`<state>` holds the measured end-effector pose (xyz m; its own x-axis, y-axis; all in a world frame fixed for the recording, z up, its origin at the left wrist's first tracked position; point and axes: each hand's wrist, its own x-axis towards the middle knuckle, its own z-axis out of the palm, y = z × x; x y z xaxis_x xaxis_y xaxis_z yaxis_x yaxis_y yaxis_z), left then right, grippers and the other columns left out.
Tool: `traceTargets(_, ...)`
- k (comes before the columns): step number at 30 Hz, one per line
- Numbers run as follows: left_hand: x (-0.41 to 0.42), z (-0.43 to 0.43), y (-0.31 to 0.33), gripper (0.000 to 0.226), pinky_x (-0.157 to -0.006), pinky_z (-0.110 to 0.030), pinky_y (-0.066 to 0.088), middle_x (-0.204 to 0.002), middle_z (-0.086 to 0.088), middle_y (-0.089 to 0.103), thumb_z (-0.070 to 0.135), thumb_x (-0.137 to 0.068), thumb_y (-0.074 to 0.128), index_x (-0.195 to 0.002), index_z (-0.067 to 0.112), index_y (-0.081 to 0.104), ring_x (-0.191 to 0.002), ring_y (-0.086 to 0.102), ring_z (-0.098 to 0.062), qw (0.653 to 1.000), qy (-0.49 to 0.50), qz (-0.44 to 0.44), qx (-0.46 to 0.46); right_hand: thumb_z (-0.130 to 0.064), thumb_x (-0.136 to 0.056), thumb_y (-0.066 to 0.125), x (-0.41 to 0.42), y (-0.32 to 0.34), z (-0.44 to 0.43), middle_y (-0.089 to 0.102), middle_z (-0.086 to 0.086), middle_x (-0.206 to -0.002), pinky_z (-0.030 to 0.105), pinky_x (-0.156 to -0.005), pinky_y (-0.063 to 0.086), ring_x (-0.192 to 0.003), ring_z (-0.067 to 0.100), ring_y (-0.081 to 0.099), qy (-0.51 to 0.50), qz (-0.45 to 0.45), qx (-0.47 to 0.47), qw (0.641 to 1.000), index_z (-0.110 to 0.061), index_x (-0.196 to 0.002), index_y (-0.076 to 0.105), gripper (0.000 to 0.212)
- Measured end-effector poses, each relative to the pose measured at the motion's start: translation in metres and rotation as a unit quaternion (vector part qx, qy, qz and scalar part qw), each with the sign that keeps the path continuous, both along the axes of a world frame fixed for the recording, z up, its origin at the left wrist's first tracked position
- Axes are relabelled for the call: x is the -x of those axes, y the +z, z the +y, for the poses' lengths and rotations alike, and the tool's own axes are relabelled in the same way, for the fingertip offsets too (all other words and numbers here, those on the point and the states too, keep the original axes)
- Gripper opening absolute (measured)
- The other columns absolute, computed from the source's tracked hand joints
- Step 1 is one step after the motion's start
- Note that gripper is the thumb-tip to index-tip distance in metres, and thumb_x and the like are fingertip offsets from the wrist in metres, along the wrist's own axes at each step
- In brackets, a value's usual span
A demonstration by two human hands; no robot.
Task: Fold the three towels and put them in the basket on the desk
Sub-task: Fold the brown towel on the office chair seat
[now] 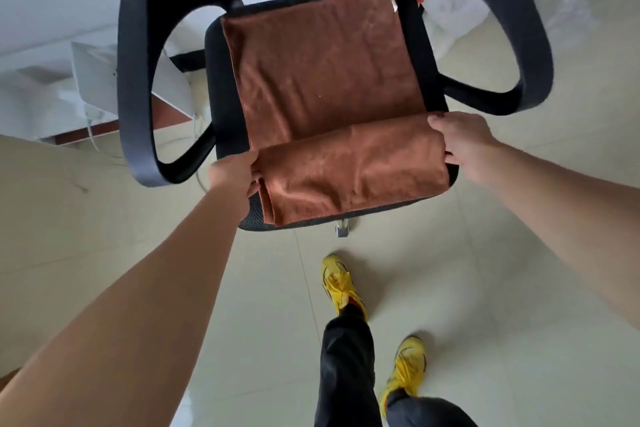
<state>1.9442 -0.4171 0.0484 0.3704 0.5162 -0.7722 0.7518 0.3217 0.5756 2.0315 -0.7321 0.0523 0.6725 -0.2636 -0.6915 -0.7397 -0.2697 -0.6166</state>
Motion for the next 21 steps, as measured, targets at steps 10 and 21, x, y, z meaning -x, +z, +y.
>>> traceTargets(10,0.068,-0.044,-0.034,0.026,-0.062,-0.027,0.045,-0.068,-0.005,0.063,0.031,-0.074,0.078,-0.072,0.012,0.061,-0.066,0.058,-0.025,0.978,-0.097,0.154,-0.103,-0.033,-0.077,0.077,0.055,-0.028,-0.018,0.066,0.006,-0.088,0.027,-0.074,0.042,-0.084,0.02,0.06,0.067,0.017,0.173,0.982,-0.013,-0.091,0.07,0.025)
traceTargets(21,0.088,-0.078,0.008,0.012,-0.064,-0.031,0.056,-0.079,-0.014,0.068,0.008,-0.09,0.061,-0.099,0.0,0.063,-0.069,0.066,-0.023,0.979,0.162,0.12,0.012,-0.021,-0.09,0.065,0.076,-0.02,-0.054,0.071,0.008,-0.093,0.026,-0.061,0.048,-0.075,0.018,0.068,-0.026,0.092,-0.033,0.995,-0.015,-0.098,0.066,0.011)
